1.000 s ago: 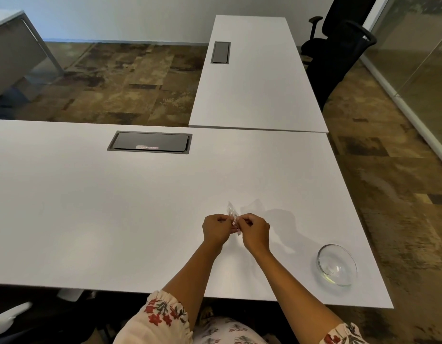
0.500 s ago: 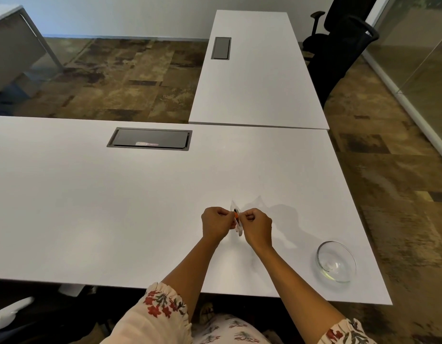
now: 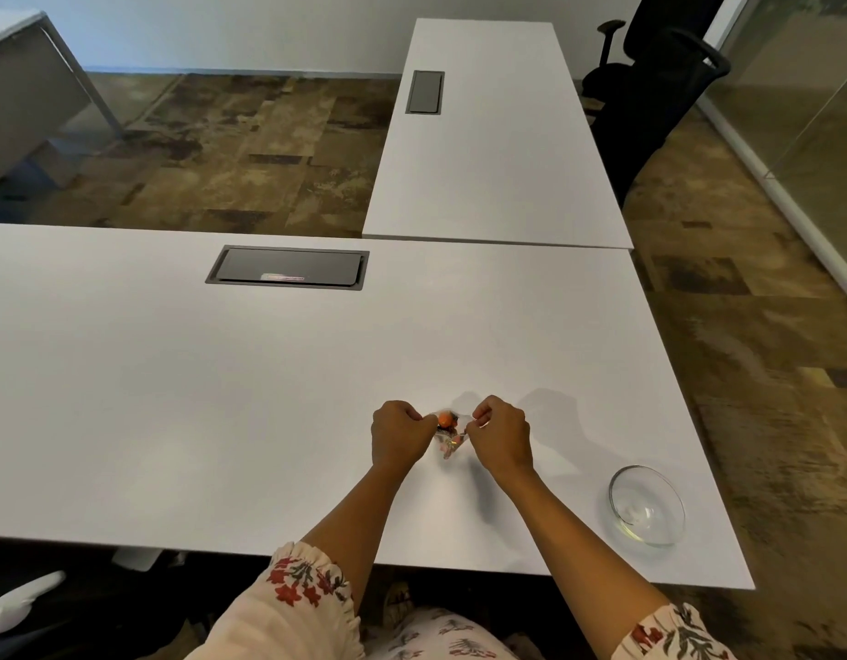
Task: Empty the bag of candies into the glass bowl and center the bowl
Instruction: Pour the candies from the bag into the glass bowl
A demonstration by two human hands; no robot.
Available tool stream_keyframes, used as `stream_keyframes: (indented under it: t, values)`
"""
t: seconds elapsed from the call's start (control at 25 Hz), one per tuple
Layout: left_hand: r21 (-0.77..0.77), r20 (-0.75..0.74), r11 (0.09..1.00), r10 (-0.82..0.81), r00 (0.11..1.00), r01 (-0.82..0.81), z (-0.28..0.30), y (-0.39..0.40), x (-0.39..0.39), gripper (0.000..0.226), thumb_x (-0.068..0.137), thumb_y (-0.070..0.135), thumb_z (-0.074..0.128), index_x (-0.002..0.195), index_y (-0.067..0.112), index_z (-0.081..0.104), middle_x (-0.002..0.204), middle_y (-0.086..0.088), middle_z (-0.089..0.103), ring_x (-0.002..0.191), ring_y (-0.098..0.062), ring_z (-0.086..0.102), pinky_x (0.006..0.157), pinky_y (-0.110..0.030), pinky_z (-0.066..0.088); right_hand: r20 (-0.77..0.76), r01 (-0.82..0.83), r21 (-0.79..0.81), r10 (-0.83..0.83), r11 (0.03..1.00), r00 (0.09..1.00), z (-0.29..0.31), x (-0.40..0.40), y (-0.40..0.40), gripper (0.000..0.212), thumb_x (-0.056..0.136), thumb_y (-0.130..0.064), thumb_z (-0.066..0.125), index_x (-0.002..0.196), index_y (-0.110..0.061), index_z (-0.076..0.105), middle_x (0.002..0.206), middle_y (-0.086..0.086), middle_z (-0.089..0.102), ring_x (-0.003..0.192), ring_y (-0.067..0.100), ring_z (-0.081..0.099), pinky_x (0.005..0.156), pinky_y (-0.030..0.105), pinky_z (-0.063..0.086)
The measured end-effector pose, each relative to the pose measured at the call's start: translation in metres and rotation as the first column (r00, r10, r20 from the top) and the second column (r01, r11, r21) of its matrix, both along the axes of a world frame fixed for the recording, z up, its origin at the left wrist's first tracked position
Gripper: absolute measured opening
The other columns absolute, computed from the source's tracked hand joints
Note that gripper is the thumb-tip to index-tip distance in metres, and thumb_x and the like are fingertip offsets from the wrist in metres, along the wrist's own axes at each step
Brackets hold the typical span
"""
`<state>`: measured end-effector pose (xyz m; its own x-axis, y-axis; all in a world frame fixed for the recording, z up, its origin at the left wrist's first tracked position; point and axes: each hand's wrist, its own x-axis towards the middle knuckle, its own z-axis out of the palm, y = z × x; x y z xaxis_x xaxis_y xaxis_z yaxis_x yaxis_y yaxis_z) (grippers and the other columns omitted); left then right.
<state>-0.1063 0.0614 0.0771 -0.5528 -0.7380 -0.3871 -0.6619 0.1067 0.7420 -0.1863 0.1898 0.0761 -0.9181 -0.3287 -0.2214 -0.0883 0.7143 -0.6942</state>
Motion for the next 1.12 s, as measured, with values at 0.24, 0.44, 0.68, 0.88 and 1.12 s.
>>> stream_keyframes:
  t: [0.24, 0.44, 0.68, 0.88, 1.12]
  values:
    - [0.053, -0.099, 0.997, -0.044, 0.994, 0.049, -0.019, -0.008, 0.009, 0.010, 0.079, 0.012, 0.066, 0.073, 0.006, 0.070, 0.068, -0.004, 0.071, 0.066, -0.023, 0.064, 0.061, -0.026, 0.048, 0.013, -0.012, -0.025, 0.013, 1.000, 1.000, 0.009, 0.000, -0.008, 0.005, 0.078, -0.005, 0.068, 0.079, -0.009, 0.071, 0.076, 0.003, 0.070, 0.071, 0.017, 0.066, 0.059, 0.024, 0.052]
    - [0.145, -0.030, 0.953, -0.263, 0.964, 0.265, -0.037, -0.014, 0.024, 0.057, 0.080, 0.015, 0.077, 0.133, 0.013, 0.057, 0.126, -0.001, 0.063, 0.117, -0.016, 0.058, 0.092, -0.023, 0.044, 0.015, -0.005, -0.036, 0.006, 0.999, 1.000, 0.018, -0.002, -0.011, 0.003, 0.078, -0.009, 0.070, 0.079, -0.011, 0.070, 0.075, 0.000, 0.068, 0.070, 0.015, 0.065, 0.053, 0.012, 0.041]
    - [0.041, -0.223, 0.925, -0.361, 0.906, 0.378, -0.029, -0.001, 0.013, 0.081, 0.046, 0.025, 0.100, 0.117, 0.012, 0.062, 0.113, -0.009, 0.070, 0.104, -0.031, 0.068, 0.090, -0.054, 0.056, 0.022, -0.003, -0.105, 0.005, 0.994, 1.000, 0.034, 0.001, -0.020, 0.004, 0.078, -0.015, 0.074, 0.082, -0.013, 0.074, 0.077, -0.001, 0.073, 0.071, 0.013, 0.067, 0.058, 0.016, 0.048]
    - [-0.014, -0.280, 0.947, -0.311, 0.908, 0.320, -0.017, 0.004, 0.006, 0.084, 0.046, 0.039, 0.095, 0.120, 0.023, 0.058, 0.118, 0.011, 0.065, 0.109, -0.010, 0.063, 0.094, -0.028, 0.052, 0.106, -0.047, -0.194, 0.068, 0.980, 0.992, 0.049, -0.007, -0.015, 0.005, 0.075, -0.015, 0.075, 0.080, -0.016, 0.076, 0.073, -0.005, 0.073, 0.069, 0.008, 0.068, 0.062, 0.018, 0.050]
    - [-0.022, -0.393, 0.945, -0.307, 0.866, 0.325, -0.016, 0.019, -0.002, 0.070, 0.049, 0.029, 0.098, 0.107, 0.033, 0.058, 0.102, 0.026, 0.070, 0.095, 0.003, 0.069, 0.073, -0.007, 0.051, 0.181, -0.007, -0.275, 0.059, 0.961, 0.982, 0.058, -0.016, -0.004, 0.006, 0.074, -0.019, 0.078, 0.080, -0.017, 0.077, 0.076, -0.002, 0.075, 0.073, 0.016, 0.073, 0.074, 0.032, 0.061]
